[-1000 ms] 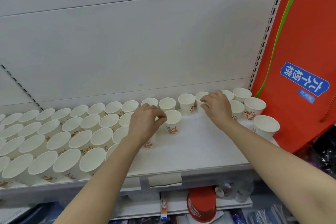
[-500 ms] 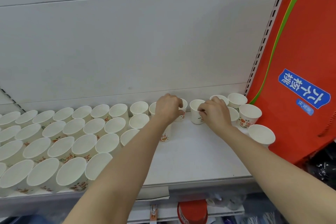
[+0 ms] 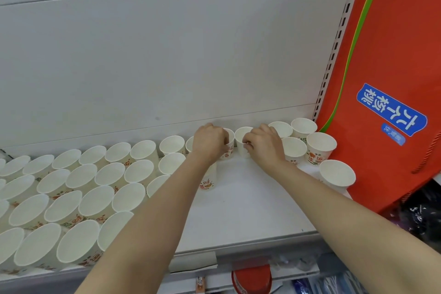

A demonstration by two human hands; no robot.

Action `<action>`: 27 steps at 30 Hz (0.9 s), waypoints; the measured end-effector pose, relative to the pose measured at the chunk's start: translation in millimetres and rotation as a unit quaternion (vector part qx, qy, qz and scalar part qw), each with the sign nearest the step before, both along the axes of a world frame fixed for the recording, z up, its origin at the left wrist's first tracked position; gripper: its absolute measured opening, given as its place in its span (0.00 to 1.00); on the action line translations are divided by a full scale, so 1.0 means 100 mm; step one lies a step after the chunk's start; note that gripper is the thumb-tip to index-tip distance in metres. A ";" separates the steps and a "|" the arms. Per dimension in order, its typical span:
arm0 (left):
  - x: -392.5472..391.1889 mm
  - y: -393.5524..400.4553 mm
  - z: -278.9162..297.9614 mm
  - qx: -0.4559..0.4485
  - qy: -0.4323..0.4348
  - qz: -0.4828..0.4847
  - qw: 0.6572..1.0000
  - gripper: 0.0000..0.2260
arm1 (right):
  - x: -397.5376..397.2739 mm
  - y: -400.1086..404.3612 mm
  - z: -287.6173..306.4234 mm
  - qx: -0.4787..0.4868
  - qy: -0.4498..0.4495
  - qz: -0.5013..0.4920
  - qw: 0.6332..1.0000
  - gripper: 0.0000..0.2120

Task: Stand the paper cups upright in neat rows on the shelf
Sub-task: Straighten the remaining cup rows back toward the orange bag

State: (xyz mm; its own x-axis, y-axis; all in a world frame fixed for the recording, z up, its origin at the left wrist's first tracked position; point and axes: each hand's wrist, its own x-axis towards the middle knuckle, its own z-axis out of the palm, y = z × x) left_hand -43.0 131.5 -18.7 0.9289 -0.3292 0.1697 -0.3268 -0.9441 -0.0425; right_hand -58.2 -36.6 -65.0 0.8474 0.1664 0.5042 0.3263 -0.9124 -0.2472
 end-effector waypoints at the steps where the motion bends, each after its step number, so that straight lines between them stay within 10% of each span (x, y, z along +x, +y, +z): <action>1: 0.00 0.01 0.00 0.002 0.003 0.002 1.000 0.05 | 0.01 0.01 0.00 -0.001 0.001 0.001 1.000 0.06; 11: -0.25 -0.70 0.20 -0.152 -0.026 -0.175 0.972 0.07 | -0.82 -0.72 0.22 0.102 -0.117 -0.076 0.985 0.04; 17: -0.34 -1.19 0.05 -0.062 0.018 -0.203 0.977 0.06 | -1.45 -1.33 0.24 0.062 -0.033 -0.141 0.988 0.06; 27: -0.48 -0.84 0.08 -0.154 0.043 -0.149 0.976 0.04 | -1.61 -1.54 0.18 0.011 0.028 -0.087 0.996 0.09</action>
